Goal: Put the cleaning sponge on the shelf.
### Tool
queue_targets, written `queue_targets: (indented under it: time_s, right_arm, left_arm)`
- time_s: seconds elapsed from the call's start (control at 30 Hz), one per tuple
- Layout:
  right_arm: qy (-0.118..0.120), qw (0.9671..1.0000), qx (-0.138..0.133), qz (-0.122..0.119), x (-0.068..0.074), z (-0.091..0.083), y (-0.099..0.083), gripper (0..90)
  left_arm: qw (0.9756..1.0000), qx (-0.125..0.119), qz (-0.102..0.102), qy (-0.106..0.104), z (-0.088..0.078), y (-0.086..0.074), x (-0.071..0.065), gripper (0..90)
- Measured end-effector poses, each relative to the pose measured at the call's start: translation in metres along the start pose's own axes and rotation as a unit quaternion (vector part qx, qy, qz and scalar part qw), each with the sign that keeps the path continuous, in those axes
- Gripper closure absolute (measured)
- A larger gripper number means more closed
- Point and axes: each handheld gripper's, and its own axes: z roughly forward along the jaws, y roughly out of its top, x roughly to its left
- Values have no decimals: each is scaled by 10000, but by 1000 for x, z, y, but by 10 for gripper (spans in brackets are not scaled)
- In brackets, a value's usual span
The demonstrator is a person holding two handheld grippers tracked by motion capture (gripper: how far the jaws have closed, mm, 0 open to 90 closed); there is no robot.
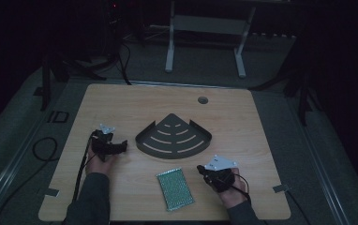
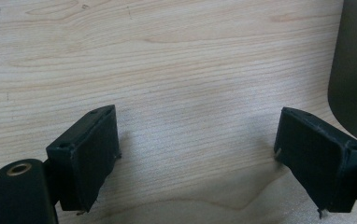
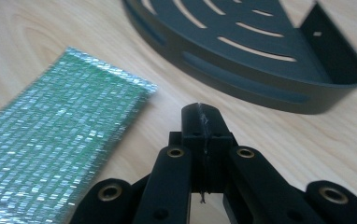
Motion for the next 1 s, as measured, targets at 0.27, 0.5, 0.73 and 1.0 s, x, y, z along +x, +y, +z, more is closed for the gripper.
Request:
queue_targets:
  time_s: [0.27,0.5,0.73,1.0]
  right_arm:
    - [387,9990,112,-191,22,13,6,900]
    - [649,9970,194,-371,40,23,7,900]
    - [876,9943,306,-531,55,30,8,899]
    - [850,9939,447,-547,55,35,5,900]
  left_arm:
    - [10000,-1,0,0,0,0,0,142]
    - [10000,0,2,0,0,0,0,142]
    - [10000,-2,-1,0,0,0,0,142]
    - [10000,-2,-1,0,0,0,0,142]
